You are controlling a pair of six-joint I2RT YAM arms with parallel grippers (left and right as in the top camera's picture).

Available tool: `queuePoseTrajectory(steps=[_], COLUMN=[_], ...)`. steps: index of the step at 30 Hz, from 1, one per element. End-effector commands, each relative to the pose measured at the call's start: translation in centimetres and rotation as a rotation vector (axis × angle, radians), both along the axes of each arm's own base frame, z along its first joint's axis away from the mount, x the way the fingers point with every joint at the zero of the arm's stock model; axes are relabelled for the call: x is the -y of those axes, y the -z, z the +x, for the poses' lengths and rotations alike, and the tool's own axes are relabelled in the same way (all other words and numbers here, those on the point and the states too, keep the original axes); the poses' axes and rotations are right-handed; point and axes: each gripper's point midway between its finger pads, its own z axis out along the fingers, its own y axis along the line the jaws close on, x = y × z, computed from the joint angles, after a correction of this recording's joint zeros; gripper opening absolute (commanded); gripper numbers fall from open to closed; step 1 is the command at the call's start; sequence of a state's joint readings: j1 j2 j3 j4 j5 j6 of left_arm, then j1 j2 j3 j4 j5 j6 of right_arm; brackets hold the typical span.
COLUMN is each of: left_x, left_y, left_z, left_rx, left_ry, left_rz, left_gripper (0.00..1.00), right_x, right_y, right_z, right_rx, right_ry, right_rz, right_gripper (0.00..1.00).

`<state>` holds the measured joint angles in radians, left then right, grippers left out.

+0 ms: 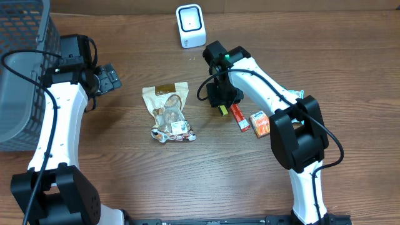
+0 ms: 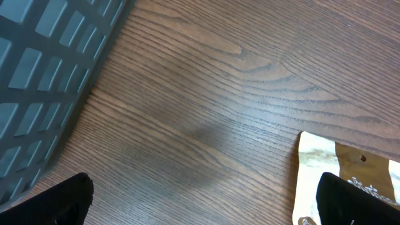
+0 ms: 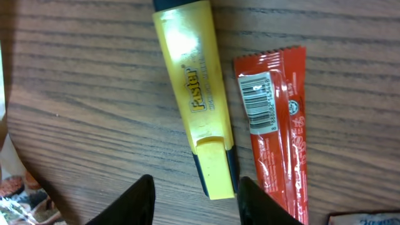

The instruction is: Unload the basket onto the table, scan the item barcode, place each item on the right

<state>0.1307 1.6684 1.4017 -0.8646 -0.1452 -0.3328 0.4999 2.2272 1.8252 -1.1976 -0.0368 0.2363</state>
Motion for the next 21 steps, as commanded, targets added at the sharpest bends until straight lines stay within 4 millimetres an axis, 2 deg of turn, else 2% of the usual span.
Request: queuePoseTrajectory(steps=[1,5,13,21], left_x=[0.4,0.4,0.4,0.4], left_y=[-1.0,-1.0,-1.0,-1.0], left_z=[0.4,0.4,0.4,0.4], left_rx=[0.026,0.026,0.026,0.026], left_ry=[0.027,0.027,0.027,0.027], left_rz=[0.004,0.004,0.004,0.004], left_gripper=[1.0,1.0,1.0,1.0], right_x=[0.2,0.4,0.0,0.4], right_y=[-1.0,0.2,2.2,3.0], right_z=[-0.2,-0.5,0.0,-0.2], right_rx=[0.024,0.017,0.057,0.061], right_ry=[0.006,0.006,0.0,0.0], right_rz=[0.002,-0.002,0.02,0.006], right_gripper=[0.42,0.41,0.4,0.22])
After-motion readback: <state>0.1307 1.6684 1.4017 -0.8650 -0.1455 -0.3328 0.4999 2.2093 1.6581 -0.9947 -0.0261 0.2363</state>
